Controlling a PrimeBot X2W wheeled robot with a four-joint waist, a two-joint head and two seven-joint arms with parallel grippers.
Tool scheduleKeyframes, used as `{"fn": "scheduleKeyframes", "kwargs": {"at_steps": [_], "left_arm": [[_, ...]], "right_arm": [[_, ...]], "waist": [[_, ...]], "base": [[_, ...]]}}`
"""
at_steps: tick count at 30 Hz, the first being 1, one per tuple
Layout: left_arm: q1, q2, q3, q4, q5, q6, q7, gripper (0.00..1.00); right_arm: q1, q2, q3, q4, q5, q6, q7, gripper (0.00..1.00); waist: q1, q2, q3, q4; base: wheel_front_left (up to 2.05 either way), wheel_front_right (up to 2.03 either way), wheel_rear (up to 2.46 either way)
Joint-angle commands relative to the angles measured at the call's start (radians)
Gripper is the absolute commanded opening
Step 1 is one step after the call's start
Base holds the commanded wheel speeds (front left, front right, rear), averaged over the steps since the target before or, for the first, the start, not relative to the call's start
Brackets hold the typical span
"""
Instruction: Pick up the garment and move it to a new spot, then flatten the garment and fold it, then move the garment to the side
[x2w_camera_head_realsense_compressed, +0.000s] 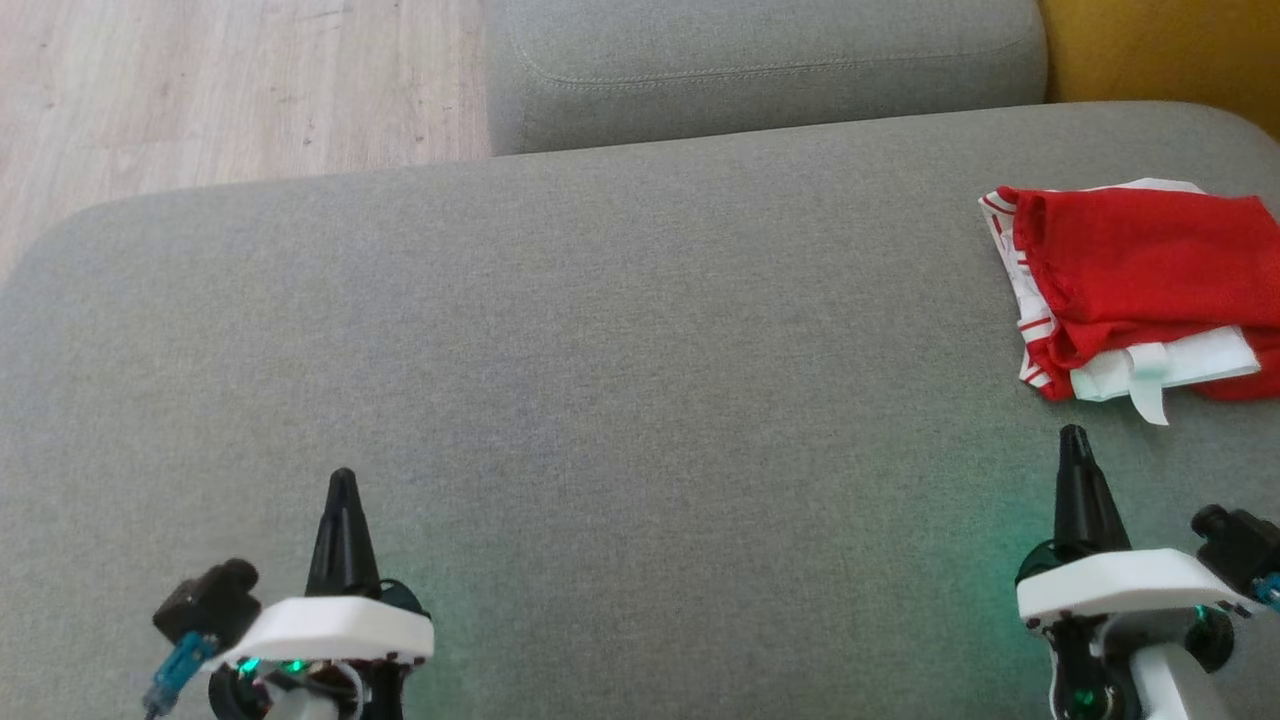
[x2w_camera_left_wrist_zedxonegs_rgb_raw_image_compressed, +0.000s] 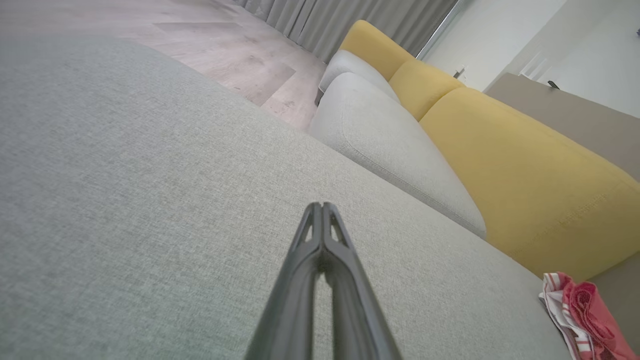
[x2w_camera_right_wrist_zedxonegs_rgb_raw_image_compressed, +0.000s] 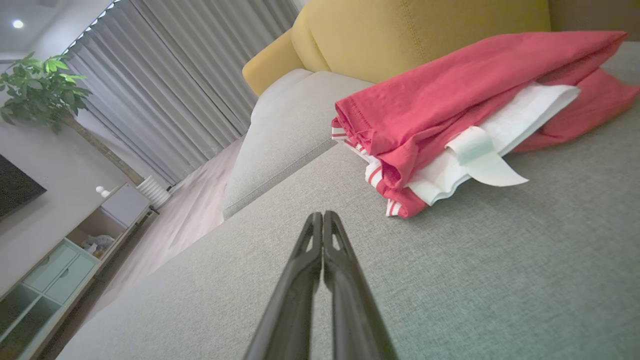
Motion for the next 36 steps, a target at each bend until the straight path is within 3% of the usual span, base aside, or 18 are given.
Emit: {"fn": "scheduleKeyframes", "kwargs": {"at_steps": [1,36], "left_arm": [[-0.04,0.002,0.023,-0.038,-0.025,-0.005,0.004,0.0],[-0.039,0.004,0.111,-0.063,-0.361,-0.039,0.108,0.0]], "right_arm": [[-0.043,-0.003,-0.001,-0.039,0.029,0.0,0.007,0.0],[-0.045,-0.004,-0.029,-0.07,0.403,0.0,0.107,0.0]], "waist": [[0.0,0.0,0.0,0.0],[0.0,0.0,-0.013,0.011]], "base": [[0.0,0.0,0.0],[0.0,0.0,0.0]]}}
